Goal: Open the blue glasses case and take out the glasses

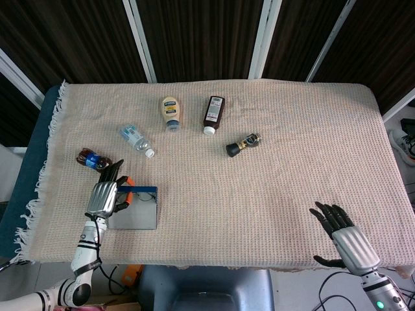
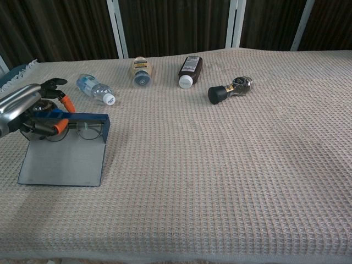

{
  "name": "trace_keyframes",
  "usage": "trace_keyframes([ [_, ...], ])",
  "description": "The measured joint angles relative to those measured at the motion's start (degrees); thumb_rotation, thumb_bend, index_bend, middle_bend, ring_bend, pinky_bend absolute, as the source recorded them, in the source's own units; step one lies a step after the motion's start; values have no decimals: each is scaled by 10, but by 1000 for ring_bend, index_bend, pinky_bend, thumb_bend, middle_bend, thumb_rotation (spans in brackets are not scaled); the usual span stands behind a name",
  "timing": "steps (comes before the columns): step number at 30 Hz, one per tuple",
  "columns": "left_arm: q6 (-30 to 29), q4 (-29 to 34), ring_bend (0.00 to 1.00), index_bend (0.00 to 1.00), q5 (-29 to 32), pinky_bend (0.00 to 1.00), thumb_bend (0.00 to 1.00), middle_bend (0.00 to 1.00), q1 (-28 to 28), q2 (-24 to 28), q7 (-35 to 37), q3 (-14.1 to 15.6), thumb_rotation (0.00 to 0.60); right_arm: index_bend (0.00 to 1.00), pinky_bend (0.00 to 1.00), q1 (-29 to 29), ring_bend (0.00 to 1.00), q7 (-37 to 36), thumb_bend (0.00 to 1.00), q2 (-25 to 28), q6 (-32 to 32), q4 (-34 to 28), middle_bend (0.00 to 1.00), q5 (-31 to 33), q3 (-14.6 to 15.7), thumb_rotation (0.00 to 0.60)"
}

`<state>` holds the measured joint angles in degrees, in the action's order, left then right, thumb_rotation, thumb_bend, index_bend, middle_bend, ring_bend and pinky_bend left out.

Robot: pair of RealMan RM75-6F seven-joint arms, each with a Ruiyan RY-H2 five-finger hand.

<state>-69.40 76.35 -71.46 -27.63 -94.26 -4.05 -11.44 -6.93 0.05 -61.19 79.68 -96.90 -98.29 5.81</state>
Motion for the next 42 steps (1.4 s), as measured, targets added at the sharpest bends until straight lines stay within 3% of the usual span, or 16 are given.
trace_keyframes([
  [12, -55, -127, 0, 566, -40, 0, 435, 0, -2, -73, 28, -6, 600, 0, 0, 1, 0, -2, 187, 2, 3, 0, 0, -1, 0, 600],
  [25, -32, -152, 0, 558, -26, 0, 435, 0, -8, -79, 41, -18, 600, 0, 0, 2, 0, -4, 187, 3, 5, 0, 0, -1, 0, 600],
  [37, 4, -206, 0, 526, 9, 0, 435, 0, -39, -86, 24, -55, 600, 0, 0, 2, 0, -6, 188, 3, 5, 1, 0, 0, -2, 600],
  [40, 12, -230, 0, 486, 15, 0, 435, 0, -48, -96, 23, -61, 600, 0, 0, 2, 0, -4, 188, 3, 3, 0, 0, 0, -1, 600],
  [42, 24, -246, 0, 388, 21, 0, 436, 0, -54, -101, 21, -63, 600, 0, 0, 2, 0, -4, 188, 3, 4, 0, 0, 0, -1, 600],
])
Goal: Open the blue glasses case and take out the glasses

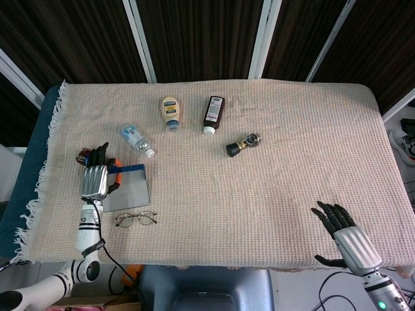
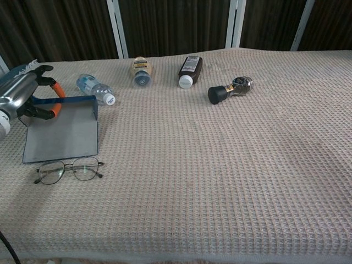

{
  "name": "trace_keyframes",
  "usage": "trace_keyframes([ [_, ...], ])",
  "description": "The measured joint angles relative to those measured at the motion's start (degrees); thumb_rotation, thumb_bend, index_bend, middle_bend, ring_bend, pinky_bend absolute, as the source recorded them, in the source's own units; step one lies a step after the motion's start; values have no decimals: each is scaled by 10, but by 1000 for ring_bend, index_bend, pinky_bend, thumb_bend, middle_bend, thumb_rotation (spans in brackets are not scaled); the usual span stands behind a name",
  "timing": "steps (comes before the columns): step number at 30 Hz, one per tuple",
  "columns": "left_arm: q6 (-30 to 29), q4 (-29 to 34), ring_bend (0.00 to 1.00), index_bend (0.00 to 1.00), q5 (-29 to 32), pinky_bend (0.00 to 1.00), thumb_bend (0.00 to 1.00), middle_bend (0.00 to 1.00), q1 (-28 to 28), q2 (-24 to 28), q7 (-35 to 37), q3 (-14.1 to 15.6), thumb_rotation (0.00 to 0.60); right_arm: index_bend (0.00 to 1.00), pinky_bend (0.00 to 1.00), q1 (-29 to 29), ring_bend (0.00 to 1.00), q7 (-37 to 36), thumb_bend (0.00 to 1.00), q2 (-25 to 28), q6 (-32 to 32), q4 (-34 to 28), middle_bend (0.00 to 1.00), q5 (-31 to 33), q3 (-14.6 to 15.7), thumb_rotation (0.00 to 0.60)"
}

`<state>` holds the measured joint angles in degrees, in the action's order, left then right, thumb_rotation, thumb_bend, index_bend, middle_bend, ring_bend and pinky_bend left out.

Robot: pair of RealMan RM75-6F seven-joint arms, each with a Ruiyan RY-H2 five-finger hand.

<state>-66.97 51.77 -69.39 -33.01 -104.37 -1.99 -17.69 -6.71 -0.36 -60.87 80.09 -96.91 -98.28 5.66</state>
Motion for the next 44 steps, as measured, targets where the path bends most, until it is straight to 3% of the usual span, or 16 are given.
trace_keyframes([
  [3, 25, -6, 0, 227, 10, 0, 435, 0, -5, -2, -10, 1, 600, 0, 0, 0, 0, -2, 188, 0, 1, 0, 0, 3, -2, 600],
  [6, 52, -2, 0, 137, 26, 0, 433, 0, -6, 1, -29, 4, 600, 0, 0, -1, 0, -2, 188, 1, -1, 1, 0, 2, -1, 600],
  [14, 70, 45, 0, 6, 37, 0, 416, 0, -2, 29, -67, 17, 600, 0, 0, -1, 0, -3, 188, 1, -1, 1, 0, 1, -1, 600],
  [22, 52, 203, 0, 12, 19, 0, 420, 0, 30, 121, -79, 41, 600, 0, 0, 0, 0, 1, 188, 0, -2, 0, 0, 1, 0, 600],
  [26, 18, 302, 0, 30, -39, 0, 421, 0, 69, 209, -38, 78, 600, 0, 0, 2, 0, 2, 188, 0, 2, 0, 0, 3, -1, 600],
  [32, -34, 374, 0, 32, -166, 0, 422, 0, 135, 353, 115, 177, 600, 0, 0, 0, 0, 29, 188, -10, -12, 0, 0, 13, -3, 600],
  [37, -128, 356, 0, 33, -261, 0, 420, 0, 194, 374, 212, 218, 600, 0, 0, -4, 0, 61, 188, -25, -30, -2, 0, 25, -6, 600],
  [41, -212, 322, 0, 33, -268, 0, 420, 0, 235, 363, 209, 225, 600, 0, 0, -5, 0, 73, 188, -31, -35, -3, 0, 39, -11, 600],
  [44, -241, 294, 0, 34, -272, 0, 420, 0, 251, 354, 220, 225, 600, 0, 0, -5, 0, 82, 188, -35, -39, -2, 0, 50, -15, 600],
])
